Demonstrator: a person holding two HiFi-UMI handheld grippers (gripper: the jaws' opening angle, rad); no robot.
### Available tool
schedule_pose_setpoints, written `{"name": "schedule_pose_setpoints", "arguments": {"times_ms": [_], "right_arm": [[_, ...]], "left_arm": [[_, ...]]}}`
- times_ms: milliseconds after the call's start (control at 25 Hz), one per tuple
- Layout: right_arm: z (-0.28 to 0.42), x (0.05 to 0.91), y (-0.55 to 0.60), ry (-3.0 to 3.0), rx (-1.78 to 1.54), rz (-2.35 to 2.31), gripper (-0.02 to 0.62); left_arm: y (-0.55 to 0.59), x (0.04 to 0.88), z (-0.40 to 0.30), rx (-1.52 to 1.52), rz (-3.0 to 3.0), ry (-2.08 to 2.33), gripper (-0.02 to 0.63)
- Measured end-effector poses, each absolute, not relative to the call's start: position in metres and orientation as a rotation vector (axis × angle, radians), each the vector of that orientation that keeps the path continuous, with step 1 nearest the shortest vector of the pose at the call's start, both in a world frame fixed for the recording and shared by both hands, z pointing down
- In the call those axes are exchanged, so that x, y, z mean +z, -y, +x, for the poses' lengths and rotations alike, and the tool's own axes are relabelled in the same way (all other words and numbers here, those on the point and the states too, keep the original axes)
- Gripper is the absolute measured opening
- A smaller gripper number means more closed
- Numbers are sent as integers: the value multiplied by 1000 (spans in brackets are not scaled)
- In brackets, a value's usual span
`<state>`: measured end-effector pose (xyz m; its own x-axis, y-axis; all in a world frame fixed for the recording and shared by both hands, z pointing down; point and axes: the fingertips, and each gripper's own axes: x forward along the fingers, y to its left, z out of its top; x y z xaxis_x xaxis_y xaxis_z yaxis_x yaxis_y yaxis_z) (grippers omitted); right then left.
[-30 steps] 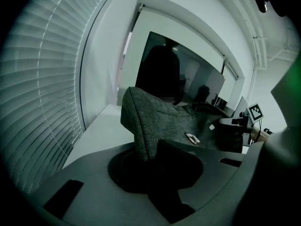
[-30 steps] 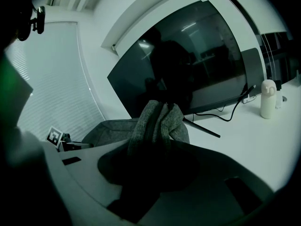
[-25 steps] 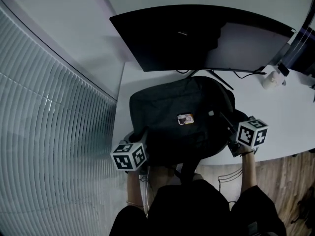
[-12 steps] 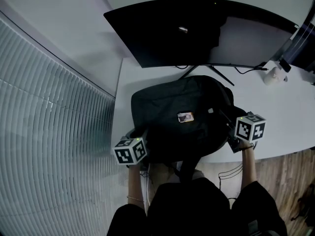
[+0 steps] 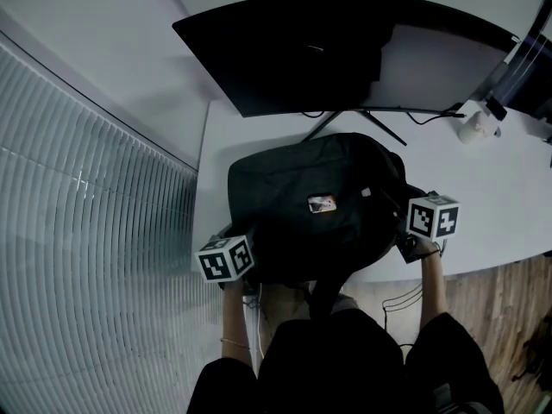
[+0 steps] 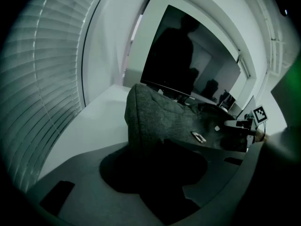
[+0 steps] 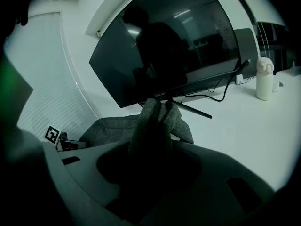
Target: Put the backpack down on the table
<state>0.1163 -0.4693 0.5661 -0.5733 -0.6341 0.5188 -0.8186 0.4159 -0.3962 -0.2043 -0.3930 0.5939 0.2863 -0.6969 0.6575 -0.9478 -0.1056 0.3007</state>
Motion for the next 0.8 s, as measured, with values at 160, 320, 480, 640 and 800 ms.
{"name": "schedule_pose_setpoints", "arguments": {"times_ms": [160, 320, 480, 640, 800], "right_arm": [[120, 580, 468, 2353, 973, 1259, 123], [123, 585, 469, 2325, 998, 1269, 132], [127, 593, 471, 2301, 1003, 1282, 144], [131, 596, 472, 2266, 984, 1310, 174], [138, 598, 474, 2231, 948, 1352, 213]], "left_arm": [[393, 601, -204, 492, 1843, 1479, 165], [395, 601, -205, 495, 1819, 1482, 190], [396, 608, -208, 482, 1780, 1482, 213], [397, 610, -211, 473, 1762, 1484, 235], [397, 612, -216, 444, 1731, 1492, 270]]}}
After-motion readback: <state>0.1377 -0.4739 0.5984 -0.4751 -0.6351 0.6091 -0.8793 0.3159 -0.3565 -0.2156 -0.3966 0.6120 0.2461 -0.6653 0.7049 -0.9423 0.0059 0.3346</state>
